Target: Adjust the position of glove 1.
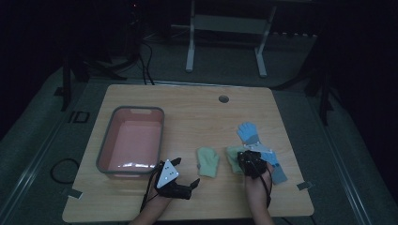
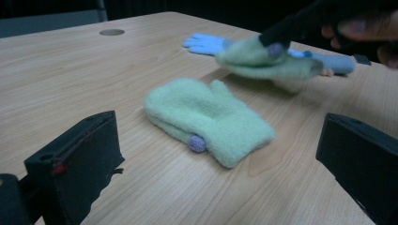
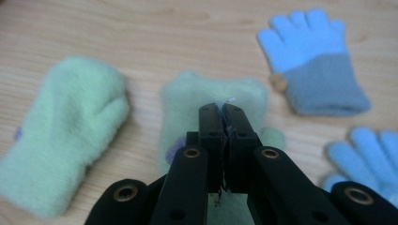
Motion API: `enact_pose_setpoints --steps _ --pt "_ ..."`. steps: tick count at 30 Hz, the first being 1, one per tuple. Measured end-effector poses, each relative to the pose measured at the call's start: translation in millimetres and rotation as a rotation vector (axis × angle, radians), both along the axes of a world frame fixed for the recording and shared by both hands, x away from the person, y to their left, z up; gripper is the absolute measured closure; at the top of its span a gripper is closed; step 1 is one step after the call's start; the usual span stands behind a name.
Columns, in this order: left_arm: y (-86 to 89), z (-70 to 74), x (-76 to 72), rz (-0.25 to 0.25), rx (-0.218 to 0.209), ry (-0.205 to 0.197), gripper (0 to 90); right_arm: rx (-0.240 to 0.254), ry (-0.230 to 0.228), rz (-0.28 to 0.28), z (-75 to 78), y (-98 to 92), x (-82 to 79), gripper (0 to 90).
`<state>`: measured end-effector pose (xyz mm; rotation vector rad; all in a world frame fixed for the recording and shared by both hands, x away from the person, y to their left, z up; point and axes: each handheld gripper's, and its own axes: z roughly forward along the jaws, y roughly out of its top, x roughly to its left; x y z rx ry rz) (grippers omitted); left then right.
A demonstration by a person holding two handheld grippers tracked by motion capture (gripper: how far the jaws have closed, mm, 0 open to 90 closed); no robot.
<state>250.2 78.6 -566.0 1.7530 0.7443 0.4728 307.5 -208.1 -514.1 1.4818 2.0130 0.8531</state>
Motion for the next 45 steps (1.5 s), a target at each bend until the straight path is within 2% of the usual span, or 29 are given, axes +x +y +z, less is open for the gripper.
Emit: enact_pose_setpoints --steps 4,6,7,9,12,14,15,17,19,20,21,22,24,26,27,28,30,31,32,35,37,42,45 --pt "0.2 0.0 -0.2 0.002 0.001 -0.001 0.5 0.005 0.024 -0.014 -18.6 3.6 -2.3 87.0" --pt "0.1 0.0 -0.2 0.002 0.001 -0.001 0.5 0.005 0.054 -0.006 -29.4 5.5 -1.7 85.9" --pt "0.0 0.0 -0.3 0.002 0.001 -0.001 0.5 0.004 0.046 -0.006 -32.7 6.1 -2.6 85.5" --pt "-0.2 0.0 -0.2 0.003 0.002 -0.001 0.5 -0.002 0.041 0.0 -32.7 6.5 -3.0 84.0" --pt "-0.1 0.0 0.1 0.004 0.002 0.002 0.5 0.023 0.055 0.009 -31.6 3.5 -1.1 79.1" --pt "-0.1 0.0 0.1 0.004 0.002 0.002 0.5 0.018 0.054 0.02 -30.0 2.9 -0.7 75.9" --pt "-0.1 0.0 0.1 0.003 0.002 0.002 0.5 0.024 0.062 0.057 -23.5 0.7 0.3 71.1" --pt "-0.2 0.1 0.4 0.001 0.003 0.003 0.5 0.019 0.058 0.096 -16.8 -3.3 2.1 66.5" --pt "-0.3 0.1 0.3 0.001 0.004 0.004 0.5 0.014 0.055 0.111 -13.4 -6.2 3.2 66.4" --pt "-0.3 0.1 0.3 0.0 0.004 0.004 0.5 0.005 0.044 0.163 -7.2 -13.8 6.6 65.4" --pt "-0.4 0.1 0.2 0.001 0.004 0.003 0.5 0.005 0.044 0.163 -7.2 -13.8 6.6 65.4" --pt "-0.5 0.1 0.2 0.002 0.004 0.003 0.5 -0.001 0.037 0.187 -4.7 -18.2 8.5 65.6" --pt "-0.8 0.1 0.2 0.003 0.007 0.002 0.5 -0.004 0.031 0.271 2.5 -31.6 15.4 65.5" --pt "-0.8 0.0 0.1 0.004 0.008 0.002 0.5 -0.004 0.031 0.271 2.5 -31.6 15.4 65.5" --pt "-0.9 0.0 0.0 0.005 0.009 0.0 0.5 -0.009 0.013 0.345 9.1 -41.1 19.0 65.3" --pt "-1.0 0.1 0.0 0.006 0.01 0.001 0.5 -0.012 0.014 0.354 11.2 -43.3 20.3 65.2" --pt "-1.0 0.1 0.0 0.007 0.01 0.001 0.5 -0.018 -0.001 0.409 14.5 -45.5 22.0 64.0" --pt "-1.0 0.1 0.0 0.007 0.01 0.001 0.5 -0.018 -0.001 0.409 14.5 -45.5 22.0 64.0" --pt "-1.0 0.1 -0.2 0.007 0.011 -0.001 0.5 -0.022 -0.005 0.445 14.3 -45.5 22.5 63.1" --pt "-1.0 0.1 -0.8 0.01 0.011 -0.007 0.5 -0.025 0.007 0.469 8.4 -43.9 21.6 62.4" --pt "-0.9 0.0 -1.0 0.013 0.009 -0.009 0.5 -0.011 0.014 0.475 2.8 -43.3 19.7 61.8" --pt "-0.5 -0.1 -1.1 0.015 0.003 -0.009 0.5 -0.01 0.013 0.464 -12.9 -40.3 10.6 59.2" --pt "-0.3 -0.1 -1.0 0.011 0.003 -0.01 0.5 -0.021 0.013 0.46 -16.2 -39.8 9.3 58.9"
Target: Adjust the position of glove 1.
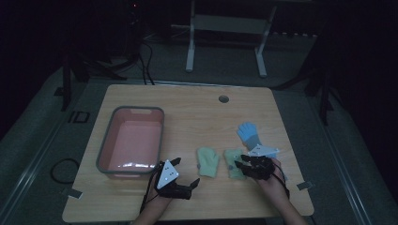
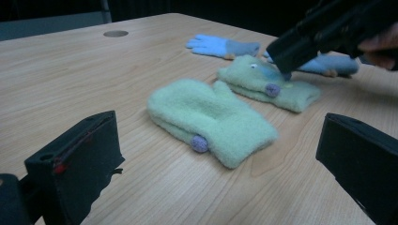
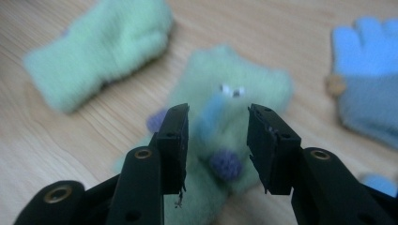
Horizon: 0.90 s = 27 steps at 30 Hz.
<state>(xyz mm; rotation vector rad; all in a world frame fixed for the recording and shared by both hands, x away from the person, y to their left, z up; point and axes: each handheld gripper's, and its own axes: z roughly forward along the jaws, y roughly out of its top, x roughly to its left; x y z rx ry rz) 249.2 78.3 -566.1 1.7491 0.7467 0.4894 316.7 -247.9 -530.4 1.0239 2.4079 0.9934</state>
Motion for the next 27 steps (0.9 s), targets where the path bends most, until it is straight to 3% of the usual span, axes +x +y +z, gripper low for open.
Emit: enact_pose_setpoints --steps 1,4,6,12,17,20,27 --pt "-0.2 0.0 -0.1 -0.002 0.0 0.0 0.5 -0.011 0.01 -0.015 -9.7 -0.1 -1.1 57.9" --pt "-0.4 0.0 -0.2 -0.005 0.003 -0.001 0.5 0.004 0.026 -0.013 -18.8 -1.4 -2.1 59.3" --pt "-0.4 0.0 0.1 -0.005 0.003 0.002 0.5 0.01 0.028 -0.016 -19.6 -1.7 -2.1 60.6" --pt "0.5 -0.1 0.5 -0.004 -0.005 0.006 0.5 0.002 0.013 -0.017 -22.3 4.0 -3.9 77.0" --pt "-0.2 0.1 0.2 -0.004 0.001 0.004 0.5 -0.008 0.017 -0.054 -20.3 8.3 -5.9 81.9" --pt "0.6 -0.1 0.3 0.001 -0.007 0.004 0.5 0.008 0.021 -0.083 -12.4 8.0 -6.8 82.9" --pt "0.5 -0.1 -0.5 0.002 -0.006 -0.004 0.5 0.055 -0.074 -0.134 30.1 15.4 -7.3 83.0"
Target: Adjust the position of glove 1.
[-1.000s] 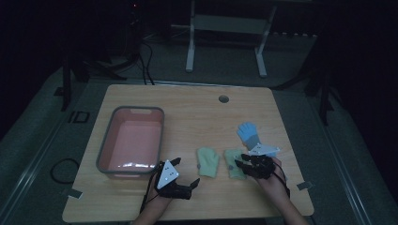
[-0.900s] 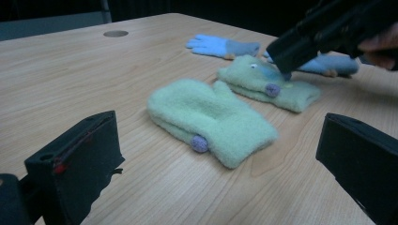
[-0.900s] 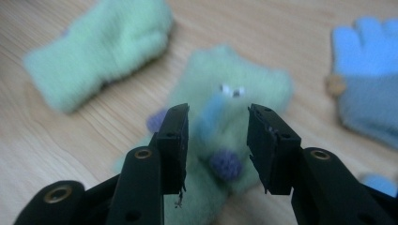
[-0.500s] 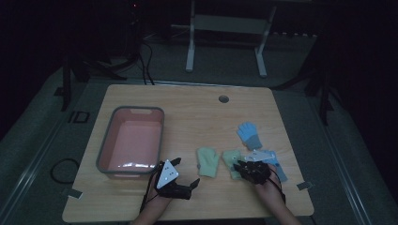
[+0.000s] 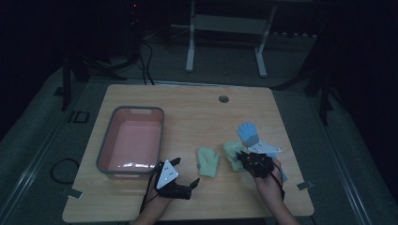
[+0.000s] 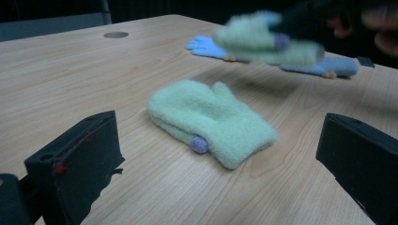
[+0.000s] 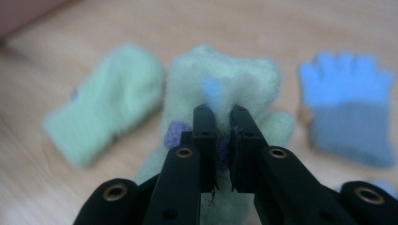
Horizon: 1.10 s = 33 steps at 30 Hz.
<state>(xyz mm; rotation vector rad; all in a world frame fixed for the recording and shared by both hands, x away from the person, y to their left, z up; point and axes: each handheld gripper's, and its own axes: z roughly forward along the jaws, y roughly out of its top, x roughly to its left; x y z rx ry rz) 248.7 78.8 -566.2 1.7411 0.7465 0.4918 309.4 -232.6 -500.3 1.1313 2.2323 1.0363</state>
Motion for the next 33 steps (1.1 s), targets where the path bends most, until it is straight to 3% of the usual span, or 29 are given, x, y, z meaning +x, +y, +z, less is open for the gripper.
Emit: enact_pose_setpoints --steps 3,7,14,15,19,25,33 --pt "0.2 0.0 -0.5 0.002 0.0 -0.004 0.5 0.033 -0.021 -0.009 18.9 8.7 2.9 83.0" --pt "0.3 0.0 -0.5 0.002 -0.003 -0.007 0.5 0.034 -0.042 -0.018 37.5 28.8 3.7 83.0" --pt "0.5 -0.1 -1.1 0.011 -0.004 -0.009 0.4 0.083 -0.051 -0.049 51.5 57.3 0.5 83.1" --pt "0.6 -0.1 -1.0 0.011 -0.007 -0.007 0.4 0.104 -0.059 -0.057 53.6 69.2 -1.1 83.1" --pt "0.5 -0.1 -1.2 0.011 -0.005 -0.01 0.4 0.118 -0.057 -0.077 52.2 79.0 -2.0 83.1" --pt "1.3 -0.2 -0.8 0.011 -0.01 -0.007 0.4 0.139 -0.046 -0.138 35.6 89.9 -5.2 83.1" --pt "2.0 -0.3 -0.1 0.007 -0.019 -0.001 0.5 0.126 0.021 -0.164 15.7 98.2 -5.7 83.1"
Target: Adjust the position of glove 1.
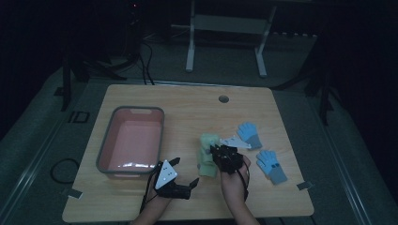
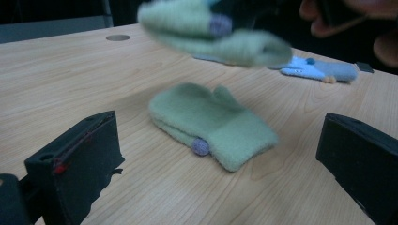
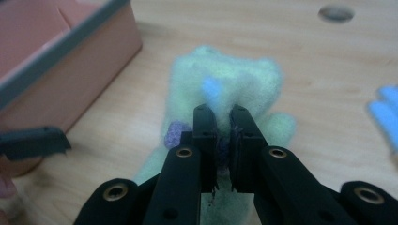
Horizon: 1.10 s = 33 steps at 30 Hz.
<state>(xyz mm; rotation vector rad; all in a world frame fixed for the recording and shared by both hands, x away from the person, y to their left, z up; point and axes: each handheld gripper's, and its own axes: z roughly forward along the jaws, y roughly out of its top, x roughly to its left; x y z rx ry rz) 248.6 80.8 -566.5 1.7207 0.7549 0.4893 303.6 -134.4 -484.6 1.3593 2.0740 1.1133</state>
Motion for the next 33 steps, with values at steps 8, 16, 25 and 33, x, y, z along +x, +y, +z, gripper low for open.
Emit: enact_pose_setpoints --steps 8,16,25,33 --pt "-0.3 0.0 0.0 0.001 0.0 0.002 0.5 -0.014 0.089 -0.009 -31.8 7.4 -3.1 82.9" --pt "-0.6 0.1 -0.1 0.001 0.004 0.002 0.5 -0.02 0.12 -0.008 -49.1 11.4 -0.6 80.7" --pt "-5.1 0.6 -1.3 0.0 0.049 -0.01 0.5 -0.042 0.132 0.058 -48.8 9.1 2.6 67.9" --pt "-7.3 0.7 -3.2 -0.013 0.078 -0.047 2.9 -0.038 0.078 0.143 -26.5 -5.0 4.9 47.3"
